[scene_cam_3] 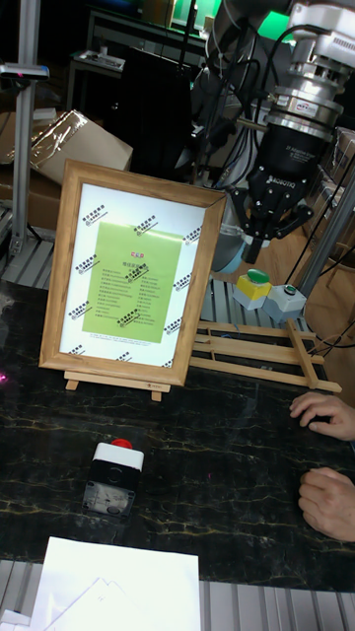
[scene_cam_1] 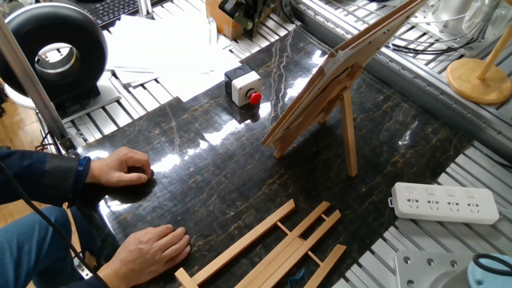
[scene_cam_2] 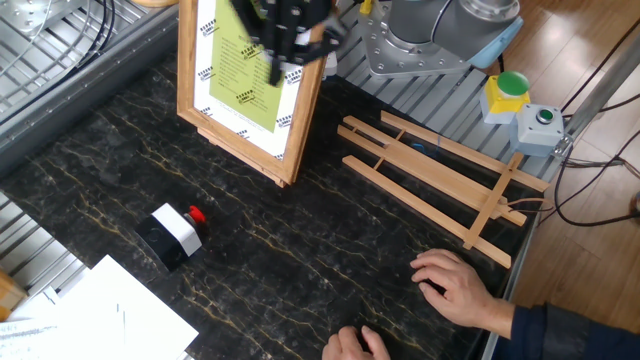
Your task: Put the photo frame on the bracket
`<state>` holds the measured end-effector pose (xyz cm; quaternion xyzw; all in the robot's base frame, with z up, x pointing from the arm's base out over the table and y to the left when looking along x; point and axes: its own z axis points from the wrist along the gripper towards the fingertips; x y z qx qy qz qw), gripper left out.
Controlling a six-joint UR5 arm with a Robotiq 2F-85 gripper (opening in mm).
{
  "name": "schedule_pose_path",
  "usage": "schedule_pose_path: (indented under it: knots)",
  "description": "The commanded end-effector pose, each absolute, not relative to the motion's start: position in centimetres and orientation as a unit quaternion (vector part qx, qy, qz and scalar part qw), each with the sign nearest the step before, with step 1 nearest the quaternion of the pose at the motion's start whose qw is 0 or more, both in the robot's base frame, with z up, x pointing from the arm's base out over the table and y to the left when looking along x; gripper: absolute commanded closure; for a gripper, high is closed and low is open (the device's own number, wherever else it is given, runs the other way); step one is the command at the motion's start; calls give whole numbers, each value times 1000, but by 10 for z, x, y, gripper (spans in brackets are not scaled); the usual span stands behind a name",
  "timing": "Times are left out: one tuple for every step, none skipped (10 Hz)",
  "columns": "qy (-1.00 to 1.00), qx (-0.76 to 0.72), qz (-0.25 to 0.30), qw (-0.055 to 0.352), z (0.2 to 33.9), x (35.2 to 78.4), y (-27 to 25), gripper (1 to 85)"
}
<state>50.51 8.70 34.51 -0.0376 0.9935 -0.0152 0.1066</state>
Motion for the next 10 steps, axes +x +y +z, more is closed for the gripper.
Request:
schedule_pose_path:
  knots:
    - [995, 12, 8, 97, 344, 501, 99, 847]
    - [995, 12, 0, 97, 344, 500, 96, 847]
    - [995, 13, -1, 96, 344, 500, 95, 847]
    - [995, -2, -12, 102, 344, 503, 91, 847]
    - [994, -10, -19, 104, 344, 504, 88, 847]
    - [994, -6, -10, 108, 344, 508, 92, 847]
    - [994, -7, -10, 112, 343, 511, 92, 847]
    - [994, -6, -10, 113, 343, 512, 93, 847]
    - [994, -8, -11, 113, 343, 511, 92, 847]
    - [993, -12, -11, 113, 344, 511, 93, 847]
